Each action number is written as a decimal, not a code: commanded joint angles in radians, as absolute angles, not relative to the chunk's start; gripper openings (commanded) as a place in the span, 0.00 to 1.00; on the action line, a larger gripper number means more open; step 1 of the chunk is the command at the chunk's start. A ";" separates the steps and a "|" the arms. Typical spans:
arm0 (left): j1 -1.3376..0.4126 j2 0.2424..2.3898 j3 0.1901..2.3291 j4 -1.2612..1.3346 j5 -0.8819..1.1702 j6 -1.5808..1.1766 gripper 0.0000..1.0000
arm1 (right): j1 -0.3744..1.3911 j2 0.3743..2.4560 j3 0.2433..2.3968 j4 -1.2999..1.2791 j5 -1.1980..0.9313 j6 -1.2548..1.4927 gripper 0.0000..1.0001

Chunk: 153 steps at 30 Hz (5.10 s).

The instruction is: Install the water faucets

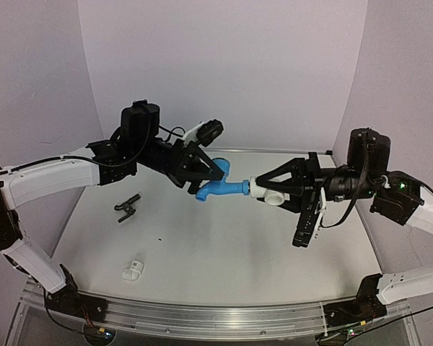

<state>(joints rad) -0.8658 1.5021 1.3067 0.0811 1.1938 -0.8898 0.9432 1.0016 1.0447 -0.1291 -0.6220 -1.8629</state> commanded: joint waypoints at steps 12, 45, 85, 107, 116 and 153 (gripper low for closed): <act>-0.893 1.458 1.362 0.029 1.149 -0.670 0.33 | 0.956 0.963 1.018 0.076 -0.641 -1.423 0.00; -1.063 1.207 1.365 -0.264 0.523 0.191 0.13 | 0.971 1.078 1.114 0.284 -0.640 0.221 0.00; -1.032 1.173 1.311 -0.215 0.649 -0.187 0.97 | 0.968 0.982 1.183 0.159 -0.487 -0.556 0.00; -0.818 1.372 1.187 0.372 1.236 -0.959 1.00 | 0.970 0.879 1.016 0.012 -0.622 -1.558 0.00; -0.885 1.454 1.209 0.440 1.258 -1.000 0.98 | 0.971 0.924 0.994 0.012 -0.647 -1.730 0.00; -1.011 1.216 1.250 -0.057 0.760 -0.090 0.17 | 0.996 1.067 1.098 0.239 -0.576 0.008 0.00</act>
